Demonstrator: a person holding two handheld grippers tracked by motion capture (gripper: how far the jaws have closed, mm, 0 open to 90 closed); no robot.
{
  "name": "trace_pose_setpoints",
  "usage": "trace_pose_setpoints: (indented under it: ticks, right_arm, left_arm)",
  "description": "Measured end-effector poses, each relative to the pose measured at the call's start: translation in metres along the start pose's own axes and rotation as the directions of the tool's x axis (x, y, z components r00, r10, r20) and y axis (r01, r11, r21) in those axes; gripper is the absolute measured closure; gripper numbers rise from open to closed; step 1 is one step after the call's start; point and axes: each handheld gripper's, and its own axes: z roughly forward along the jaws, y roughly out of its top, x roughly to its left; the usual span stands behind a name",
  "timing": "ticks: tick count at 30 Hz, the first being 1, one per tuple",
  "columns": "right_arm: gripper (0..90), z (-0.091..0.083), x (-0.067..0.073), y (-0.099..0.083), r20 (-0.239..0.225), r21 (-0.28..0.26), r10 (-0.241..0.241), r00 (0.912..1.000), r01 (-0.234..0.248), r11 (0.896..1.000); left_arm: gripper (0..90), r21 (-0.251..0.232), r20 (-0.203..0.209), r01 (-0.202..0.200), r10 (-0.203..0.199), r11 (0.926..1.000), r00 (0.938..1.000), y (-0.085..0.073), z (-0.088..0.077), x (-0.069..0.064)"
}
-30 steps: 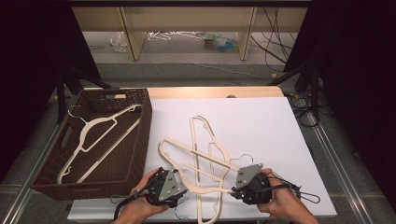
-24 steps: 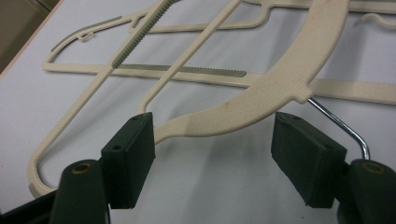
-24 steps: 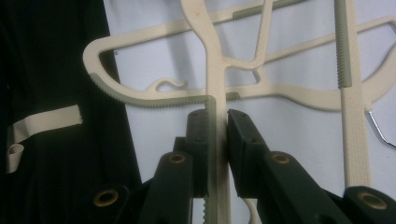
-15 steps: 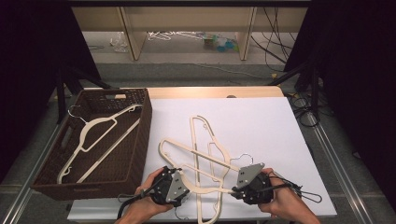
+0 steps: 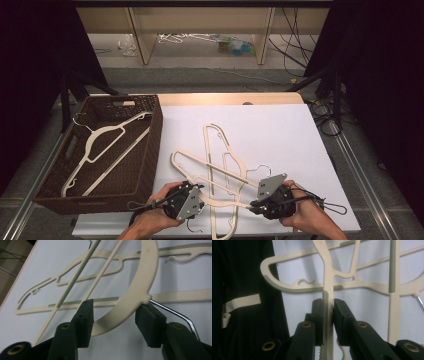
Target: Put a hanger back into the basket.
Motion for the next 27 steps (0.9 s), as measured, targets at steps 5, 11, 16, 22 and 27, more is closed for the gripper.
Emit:
trace_pose_setpoints:
  ticks: [5,11,16,22,27]
  right_arm:
    - [79.5,0.002,-0.004,-0.006,-0.016,-0.002,-0.001,0.9999,0.001,1.000]
    - [79.5,0.004,-0.010,-0.013,-0.029,-0.003,0.010,0.9995,-0.010,1.000]
    - [76.4,0.001,-0.015,-0.016,-0.023,-0.029,0.038,0.9990,-0.039,0.999]
    - [61.8,-0.010,-0.014,-0.011,0.064,-0.078,0.076,0.9950,-0.071,0.994]
    - [44.9,-0.020,-0.015,-0.005,0.165,-0.185,0.142,0.9761,-0.111,0.977]
  left_arm:
    - [60.4,-0.022,0.053,-0.093,0.094,0.9954,0.9942,0.004,-0.001,0.003]
    - [66.4,-0.038,0.089,-0.164,0.167,0.9857,0.9820,0.011,0.001,0.010]
    - [71.1,-0.046,0.084,-0.210,0.214,0.9765,0.9733,0.018,0.001,0.012]
    - [78.3,-0.072,0.038,-0.243,0.246,0.9674,0.9685,0.032,-0.002,0.021]
    - [81.7,-0.067,0.013,-0.225,0.226,0.9721,0.9741,0.047,-0.003,0.030]
